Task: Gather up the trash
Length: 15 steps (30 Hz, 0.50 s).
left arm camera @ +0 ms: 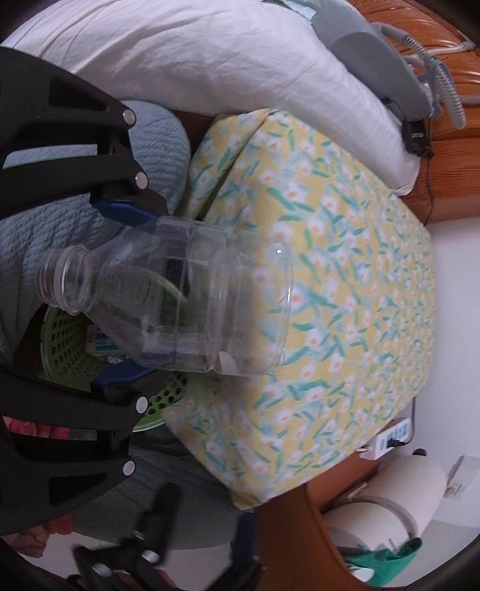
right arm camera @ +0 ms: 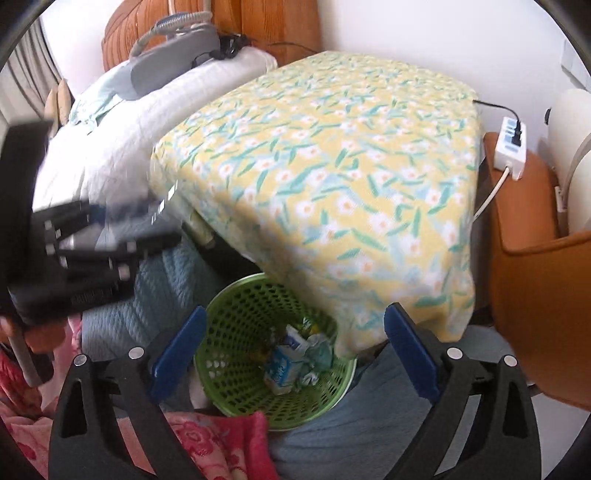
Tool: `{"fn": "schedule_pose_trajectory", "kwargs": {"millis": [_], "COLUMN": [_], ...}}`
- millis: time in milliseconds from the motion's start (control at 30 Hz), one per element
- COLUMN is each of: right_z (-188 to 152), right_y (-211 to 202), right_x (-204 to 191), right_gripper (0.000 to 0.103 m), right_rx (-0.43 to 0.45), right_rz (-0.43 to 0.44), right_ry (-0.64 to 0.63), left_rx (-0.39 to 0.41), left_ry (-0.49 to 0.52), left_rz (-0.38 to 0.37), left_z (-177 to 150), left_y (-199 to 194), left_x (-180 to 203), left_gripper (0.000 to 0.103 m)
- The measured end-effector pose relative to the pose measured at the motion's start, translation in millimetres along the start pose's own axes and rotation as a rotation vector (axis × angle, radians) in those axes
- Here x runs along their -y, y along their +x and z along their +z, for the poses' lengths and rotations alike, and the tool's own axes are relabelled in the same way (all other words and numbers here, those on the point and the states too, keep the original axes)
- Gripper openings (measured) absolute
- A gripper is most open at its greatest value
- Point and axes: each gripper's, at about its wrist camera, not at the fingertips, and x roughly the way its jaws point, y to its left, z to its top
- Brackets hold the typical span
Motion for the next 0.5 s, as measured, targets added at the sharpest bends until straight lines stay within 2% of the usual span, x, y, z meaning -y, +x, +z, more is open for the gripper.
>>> {"fn": "schedule_pose_trajectory", "kwargs": {"millis": [167,300,367,500], "right_z": [6,5,2,0], "right_y": [-1,0,1,4], "right_x": [10,11,9,10], "right_gripper": [0.096,0.096,0.096,0.096], "right_rx": [0.0,-0.004,-0.006,-0.014], "right_rz": [0.007,0.007,0.005,0.013], "right_ry": [0.03,0.034,0.035,0.036], "left_rx": [-0.078,-0.074,-0.055,0.022], "left_ry": [0.0,-0.008,-0.022,-0.043], "left_rz": [-0.028,-0.046,-0.047,-0.024], "left_z": [-10,-7,-3,3], "left_y": [22,28,28,13], "left_x": [6,13,13,7], "left_gripper": [0.059,0.06,0.079,0.091]}}
